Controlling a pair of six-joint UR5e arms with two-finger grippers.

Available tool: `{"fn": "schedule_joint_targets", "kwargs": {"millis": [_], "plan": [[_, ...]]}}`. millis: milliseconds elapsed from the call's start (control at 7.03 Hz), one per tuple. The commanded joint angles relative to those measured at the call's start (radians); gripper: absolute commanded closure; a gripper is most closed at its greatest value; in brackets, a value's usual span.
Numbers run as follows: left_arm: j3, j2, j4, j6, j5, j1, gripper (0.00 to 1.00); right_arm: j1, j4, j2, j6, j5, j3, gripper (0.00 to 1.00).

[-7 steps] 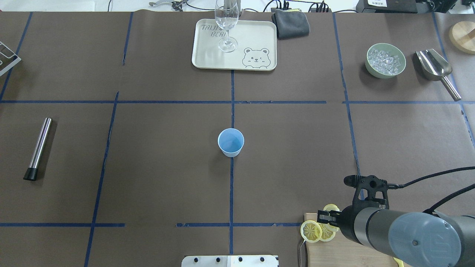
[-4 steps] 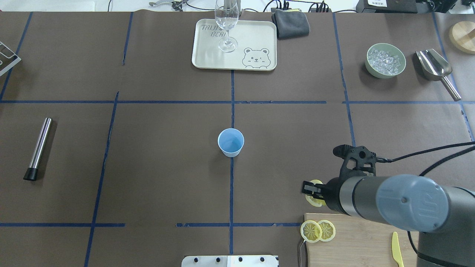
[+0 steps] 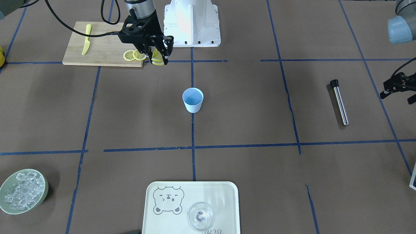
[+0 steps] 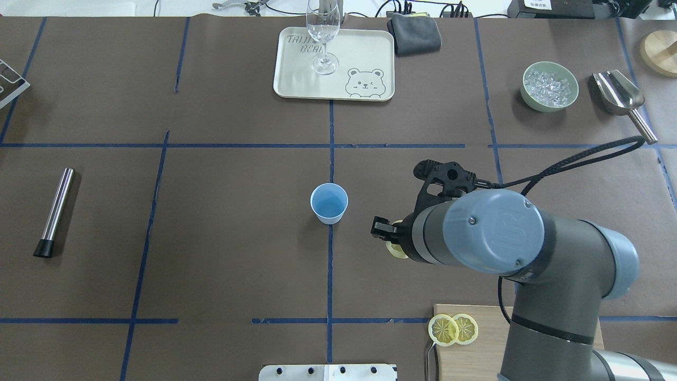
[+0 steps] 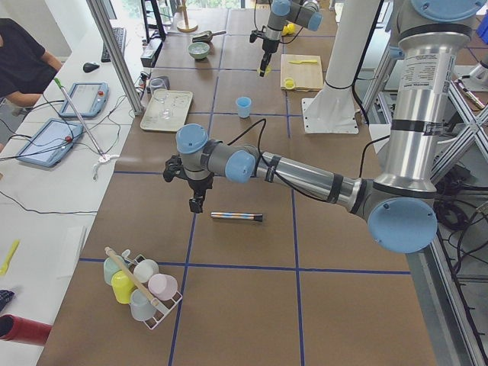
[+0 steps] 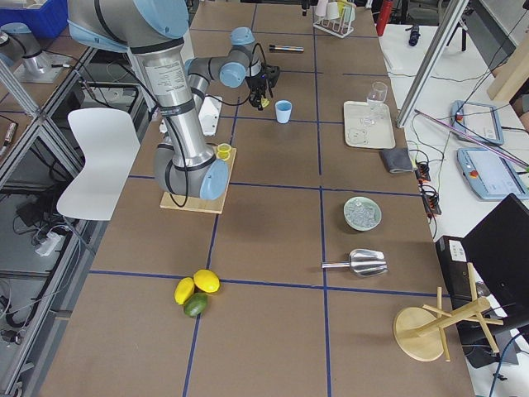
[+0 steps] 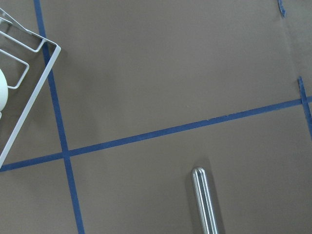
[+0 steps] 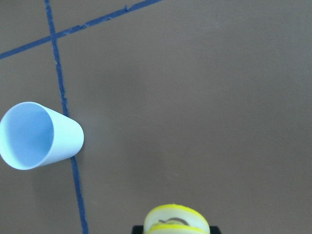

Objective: Squeeze lemon into cup
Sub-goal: 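Carry the lemon slice with the right gripper over the blue cup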

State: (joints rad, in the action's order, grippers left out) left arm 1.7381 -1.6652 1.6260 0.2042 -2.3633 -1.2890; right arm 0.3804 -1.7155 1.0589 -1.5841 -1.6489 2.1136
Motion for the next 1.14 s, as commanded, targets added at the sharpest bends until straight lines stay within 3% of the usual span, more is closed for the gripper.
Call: {"fn": "schedule_joint_targets", "kwargs": {"millis": [0, 285, 711, 854, 996], "plan": [[-0.069, -0.036, 0.003, 0.096, 0.006, 0.091, 0.00, 0.011, -0.009, -0.088, 0.004, 0.000, -0.082, 0.47], [-0.127, -0.065, 0.011, 0.107, 0.007, 0.119, 0.00, 0.031, -0.006, -0.167, 0.025, 0.000, -0.159, 0.47], [-0.132, -0.064, 0.012, 0.107, 0.028, 0.119, 0.00, 0.081, 0.001, -0.270, 0.094, 0.000, -0.311, 0.48], [-0.137, -0.064, 0.014, 0.106, 0.042, 0.119, 0.00, 0.086, 0.042, -0.301, 0.099, 0.000, -0.387, 0.48], [-0.150, -0.065, 0.018, 0.107, 0.044, 0.122, 0.00, 0.084, 0.170, -0.306, 0.095, 0.001, -0.470, 0.48]]}}
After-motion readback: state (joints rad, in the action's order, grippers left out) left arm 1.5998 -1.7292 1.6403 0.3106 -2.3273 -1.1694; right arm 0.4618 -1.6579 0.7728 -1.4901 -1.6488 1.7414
